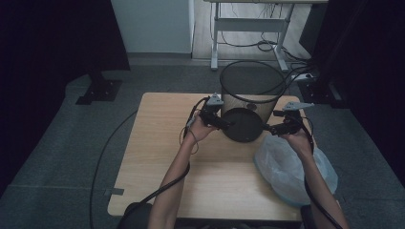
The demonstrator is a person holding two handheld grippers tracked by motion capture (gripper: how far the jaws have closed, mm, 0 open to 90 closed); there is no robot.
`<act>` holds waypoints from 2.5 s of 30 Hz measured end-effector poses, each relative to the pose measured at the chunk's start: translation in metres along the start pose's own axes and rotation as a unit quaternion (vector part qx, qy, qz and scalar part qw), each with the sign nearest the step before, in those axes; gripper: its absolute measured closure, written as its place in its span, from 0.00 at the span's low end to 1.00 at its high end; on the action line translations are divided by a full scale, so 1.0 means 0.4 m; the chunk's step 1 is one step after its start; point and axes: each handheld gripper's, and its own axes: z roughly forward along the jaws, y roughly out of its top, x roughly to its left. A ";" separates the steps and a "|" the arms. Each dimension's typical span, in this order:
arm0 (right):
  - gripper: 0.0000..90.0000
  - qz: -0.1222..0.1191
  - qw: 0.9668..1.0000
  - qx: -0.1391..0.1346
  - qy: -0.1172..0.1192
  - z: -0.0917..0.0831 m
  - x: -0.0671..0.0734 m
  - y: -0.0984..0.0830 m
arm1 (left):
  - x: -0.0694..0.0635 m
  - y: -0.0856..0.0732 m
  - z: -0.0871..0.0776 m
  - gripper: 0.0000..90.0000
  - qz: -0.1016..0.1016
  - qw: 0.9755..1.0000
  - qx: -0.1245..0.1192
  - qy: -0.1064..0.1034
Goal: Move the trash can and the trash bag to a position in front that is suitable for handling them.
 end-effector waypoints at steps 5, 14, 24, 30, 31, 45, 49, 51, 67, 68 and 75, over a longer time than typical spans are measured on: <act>0.02 -0.006 1.000 0.006 -0.005 0.000 0.009 0.000 | -0.002 -0.002 -0.003 0.00 -0.004 1.000 -0.003 -0.002; 0.00 -0.017 1.000 0.018 0.012 -0.011 0.058 -0.004 | -0.027 -0.023 -0.051 0.00 0.002 1.000 0.004 -0.001; 0.00 -0.027 0.999 0.022 0.034 -0.038 0.137 -0.022 | -0.098 -0.073 -0.147 0.00 -0.003 1.000 -0.005 -0.014; 0.00 -0.032 0.998 0.021 0.041 -0.048 0.176 -0.031 | -0.132 -0.094 -0.195 0.00 -0.001 1.000 0.000 -0.026; 0.01 -0.030 0.998 0.021 0.042 -0.049 0.177 -0.032 | -0.134 -0.095 -0.201 0.00 0.003 1.000 0.003 -0.030; 0.02 0.044 0.997 0.023 -0.058 -0.091 0.063 -0.026 | 0.015 -0.092 -0.272 0.00 -0.062 0.987 0.030 0.143; 0.02 0.062 0.994 0.021 -0.082 -0.077 0.024 -0.015 | 0.044 -0.077 -0.237 0.00 -0.080 0.979 0.040 0.182; 0.02 0.069 0.993 0.019 -0.091 -0.068 0.011 -0.009 | 0.052 -0.070 -0.218 0.00 -0.084 0.977 0.043 0.193; 0.16 0.062 0.992 0.010 -0.112 -0.043 0.000 -0.003 | 0.058 -0.071 -0.190 0.00 -0.091 0.975 0.030 0.200; 0.16 0.058 0.992 0.010 -0.111 -0.045 0.005 -0.003 | 0.054 -0.072 -0.195 0.00 -0.087 0.975 0.031 0.201; 0.16 0.043 0.993 0.010 -0.105 -0.055 0.045 -0.009 | 0.029 -0.096 -0.234 0.00 -0.086 0.976 0.025 0.199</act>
